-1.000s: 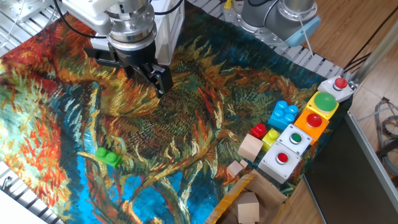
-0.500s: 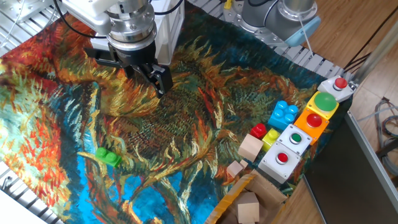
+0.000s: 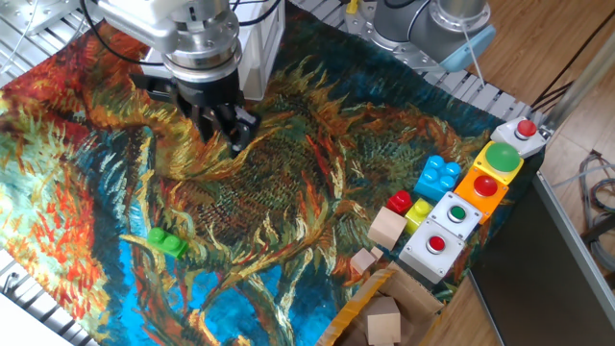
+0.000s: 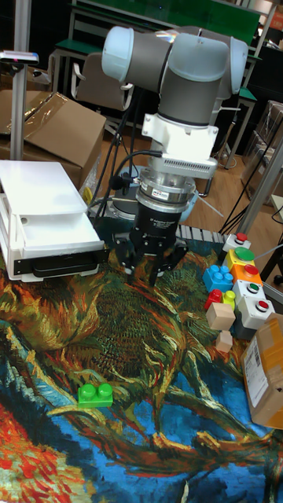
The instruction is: Put things in the drawer
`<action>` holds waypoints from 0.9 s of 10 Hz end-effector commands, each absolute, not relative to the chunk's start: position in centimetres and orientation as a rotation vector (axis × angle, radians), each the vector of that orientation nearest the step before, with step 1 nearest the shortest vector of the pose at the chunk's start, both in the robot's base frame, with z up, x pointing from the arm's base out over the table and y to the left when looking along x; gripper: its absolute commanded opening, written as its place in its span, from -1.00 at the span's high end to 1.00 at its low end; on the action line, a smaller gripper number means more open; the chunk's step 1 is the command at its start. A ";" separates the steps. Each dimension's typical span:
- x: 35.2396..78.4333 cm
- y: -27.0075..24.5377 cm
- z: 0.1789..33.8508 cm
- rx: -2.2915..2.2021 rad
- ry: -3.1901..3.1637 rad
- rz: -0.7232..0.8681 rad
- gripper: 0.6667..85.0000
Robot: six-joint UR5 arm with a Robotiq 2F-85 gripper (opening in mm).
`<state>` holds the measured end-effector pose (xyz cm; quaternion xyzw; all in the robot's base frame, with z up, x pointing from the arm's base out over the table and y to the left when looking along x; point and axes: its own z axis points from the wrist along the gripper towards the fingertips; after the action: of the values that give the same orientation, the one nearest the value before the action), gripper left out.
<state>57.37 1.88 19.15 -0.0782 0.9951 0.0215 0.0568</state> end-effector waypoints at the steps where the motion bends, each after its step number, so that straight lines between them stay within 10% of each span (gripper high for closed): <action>1: 58.4 3.0 19.6 -0.341 2.966 0.103 0.98; 9: 59.9 0.7 19.3 -0.998 2.842 -0.139 0.98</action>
<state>59.04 1.63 19.19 -0.2343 0.9695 -0.0118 0.0709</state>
